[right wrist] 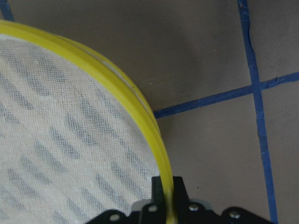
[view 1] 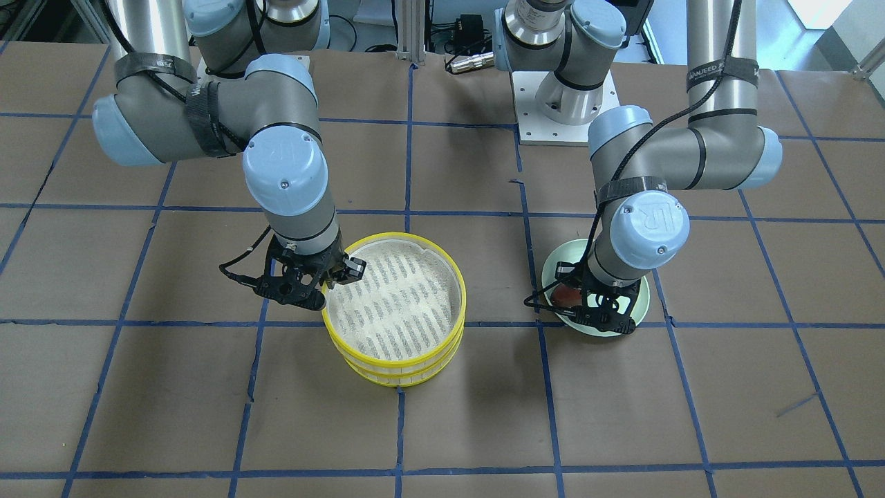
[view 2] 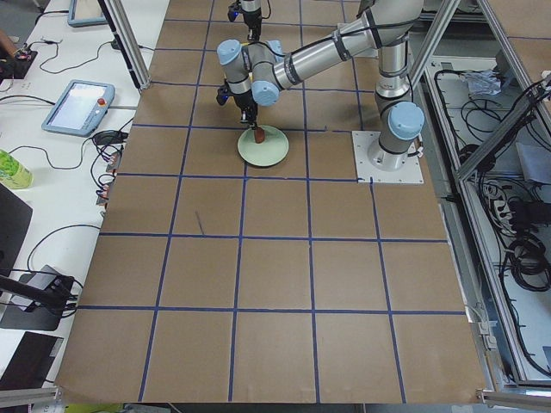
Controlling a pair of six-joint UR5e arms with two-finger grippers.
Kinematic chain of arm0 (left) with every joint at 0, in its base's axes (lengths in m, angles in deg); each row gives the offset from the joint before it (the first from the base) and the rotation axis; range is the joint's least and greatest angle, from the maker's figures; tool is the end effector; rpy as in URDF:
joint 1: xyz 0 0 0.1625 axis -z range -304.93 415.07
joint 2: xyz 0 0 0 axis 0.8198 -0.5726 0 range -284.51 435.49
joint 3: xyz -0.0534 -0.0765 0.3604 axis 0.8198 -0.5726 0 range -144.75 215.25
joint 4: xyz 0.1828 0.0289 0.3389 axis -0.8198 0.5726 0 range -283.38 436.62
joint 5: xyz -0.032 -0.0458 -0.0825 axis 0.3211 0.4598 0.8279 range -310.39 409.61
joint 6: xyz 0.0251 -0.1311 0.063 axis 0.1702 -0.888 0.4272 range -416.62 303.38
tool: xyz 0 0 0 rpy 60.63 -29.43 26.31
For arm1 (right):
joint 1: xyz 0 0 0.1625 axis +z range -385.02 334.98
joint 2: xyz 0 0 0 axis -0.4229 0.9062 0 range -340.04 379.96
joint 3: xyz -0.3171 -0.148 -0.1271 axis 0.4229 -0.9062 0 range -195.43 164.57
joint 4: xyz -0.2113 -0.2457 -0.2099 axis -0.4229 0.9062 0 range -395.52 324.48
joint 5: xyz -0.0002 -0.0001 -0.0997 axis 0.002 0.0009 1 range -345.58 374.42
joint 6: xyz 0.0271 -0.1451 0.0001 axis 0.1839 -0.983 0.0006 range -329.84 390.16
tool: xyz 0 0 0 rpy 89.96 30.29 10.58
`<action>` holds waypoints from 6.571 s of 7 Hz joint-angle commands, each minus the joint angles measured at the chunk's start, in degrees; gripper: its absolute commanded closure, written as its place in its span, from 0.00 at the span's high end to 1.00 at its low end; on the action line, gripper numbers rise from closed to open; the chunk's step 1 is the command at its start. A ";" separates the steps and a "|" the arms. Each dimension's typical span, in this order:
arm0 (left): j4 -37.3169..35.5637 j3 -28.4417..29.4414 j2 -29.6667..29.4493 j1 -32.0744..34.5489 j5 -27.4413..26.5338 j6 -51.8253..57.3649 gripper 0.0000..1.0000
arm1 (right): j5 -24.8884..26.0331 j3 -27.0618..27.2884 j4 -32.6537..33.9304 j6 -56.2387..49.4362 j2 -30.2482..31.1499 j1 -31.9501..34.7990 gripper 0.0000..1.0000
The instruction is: Stack buns with steamer
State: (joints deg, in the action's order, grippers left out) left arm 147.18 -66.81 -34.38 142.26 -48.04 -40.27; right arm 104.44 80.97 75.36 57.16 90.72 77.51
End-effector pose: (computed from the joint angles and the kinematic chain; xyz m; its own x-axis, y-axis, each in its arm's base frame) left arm -0.0891 -0.5048 0.1566 -0.9647 0.2555 -0.0638 0.2332 0.9413 0.2440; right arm 0.2465 -0.4947 0.2018 -0.9679 0.2483 0.0381 0.2505 0.9653 0.0740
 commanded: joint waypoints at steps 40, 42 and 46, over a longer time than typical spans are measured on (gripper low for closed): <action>28.20 16.52 18.19 11.10 5.04 -17.39 1.00 | 0.16 -11.41 -25.00 -29.63 19.15 -12.44 0.94; 28.49 19.08 18.37 4.07 7.04 -16.62 1.00 | 0.16 -11.15 -25.00 -29.63 19.33 -12.62 0.94; 23.05 17.77 18.90 3.60 7.91 -16.70 1.00 | 0.07 -11.06 -25.00 -29.63 19.33 -12.53 0.94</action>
State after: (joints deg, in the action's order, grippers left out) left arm 171.32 -48.58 -15.52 145.92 -40.23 -57.01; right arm 104.43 69.88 50.35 27.53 110.04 65.02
